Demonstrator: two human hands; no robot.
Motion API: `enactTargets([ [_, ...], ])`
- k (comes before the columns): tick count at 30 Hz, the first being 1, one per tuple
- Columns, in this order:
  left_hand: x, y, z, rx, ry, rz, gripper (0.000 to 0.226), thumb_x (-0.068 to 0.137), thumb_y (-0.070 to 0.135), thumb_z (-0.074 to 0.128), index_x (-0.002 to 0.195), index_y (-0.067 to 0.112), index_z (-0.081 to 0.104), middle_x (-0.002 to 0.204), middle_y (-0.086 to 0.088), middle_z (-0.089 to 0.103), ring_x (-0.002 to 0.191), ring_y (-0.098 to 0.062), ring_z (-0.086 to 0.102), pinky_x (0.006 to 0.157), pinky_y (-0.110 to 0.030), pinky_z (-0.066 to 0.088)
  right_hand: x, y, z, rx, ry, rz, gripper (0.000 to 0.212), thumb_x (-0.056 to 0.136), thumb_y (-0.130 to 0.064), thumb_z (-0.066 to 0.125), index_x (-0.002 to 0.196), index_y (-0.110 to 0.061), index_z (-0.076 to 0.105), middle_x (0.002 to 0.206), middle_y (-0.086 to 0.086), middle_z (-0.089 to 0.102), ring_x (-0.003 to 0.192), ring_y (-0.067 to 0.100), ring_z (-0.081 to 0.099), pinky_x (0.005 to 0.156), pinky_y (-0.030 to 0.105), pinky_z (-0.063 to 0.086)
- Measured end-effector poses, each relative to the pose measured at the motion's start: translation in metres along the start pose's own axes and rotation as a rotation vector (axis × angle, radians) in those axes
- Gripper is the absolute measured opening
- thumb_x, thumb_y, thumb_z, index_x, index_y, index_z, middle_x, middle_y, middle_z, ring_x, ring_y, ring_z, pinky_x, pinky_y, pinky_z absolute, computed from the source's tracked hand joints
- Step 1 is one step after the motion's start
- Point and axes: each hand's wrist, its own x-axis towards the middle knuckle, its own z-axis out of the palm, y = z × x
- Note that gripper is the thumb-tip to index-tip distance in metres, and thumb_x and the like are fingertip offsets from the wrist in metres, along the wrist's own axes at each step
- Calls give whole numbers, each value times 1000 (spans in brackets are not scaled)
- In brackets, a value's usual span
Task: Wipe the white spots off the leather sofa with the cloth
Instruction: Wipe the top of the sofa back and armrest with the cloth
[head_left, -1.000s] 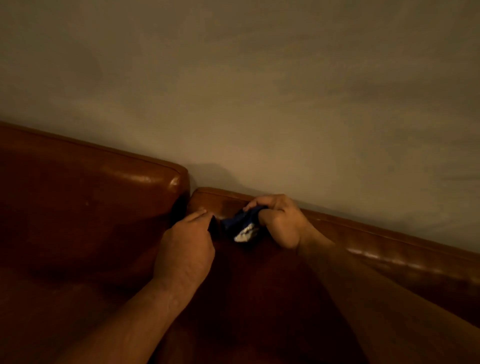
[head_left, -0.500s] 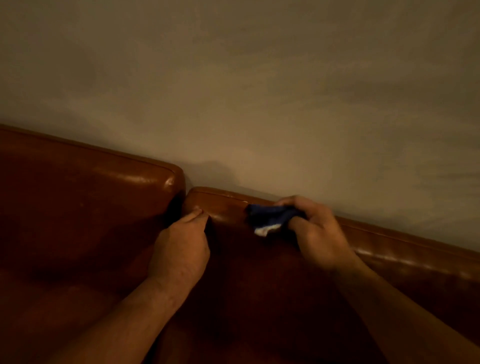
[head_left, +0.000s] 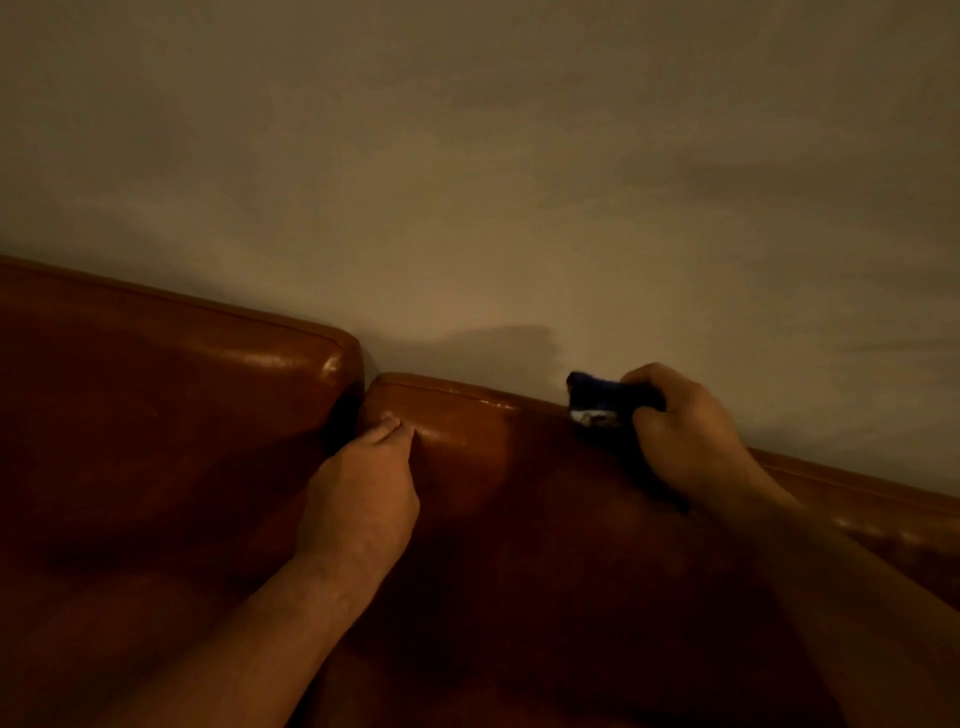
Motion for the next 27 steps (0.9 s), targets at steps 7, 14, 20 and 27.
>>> enactTargets([
  [7,1,5,1,21,-11,-13,45,94,8,45,138,18,48,147,2,42,132,-12,44,105,-26,41,3,-10,0,261,-137,56,43,88,6,48,100,-30,70,87,-6,70,77,14,69,69,36,59],
  [14,0,9,-2,48,-16,-18,44,95,12,43,139,18,46,149,2,40,134,-12,42,107,-26,39,-1,-4,14,-812,-275,-63,36,93,-33,41,128,-33,48,121,5,44,98,28,52,73,36,44],
  [20,-1,14,-4,66,-11,-12,43,96,23,42,139,18,45,150,2,39,134,-10,40,104,-23,38,11,-6,28,-496,-189,-24,32,93,-42,41,109,-29,65,107,5,55,81,22,55,64,31,44],
  [27,-1,13,-5,61,-15,-2,43,97,25,44,140,20,43,150,4,38,135,-7,38,104,-19,36,20,-30,56,-465,-145,-64,27,94,-27,49,115,-19,65,111,9,58,78,21,51,61,28,39],
])
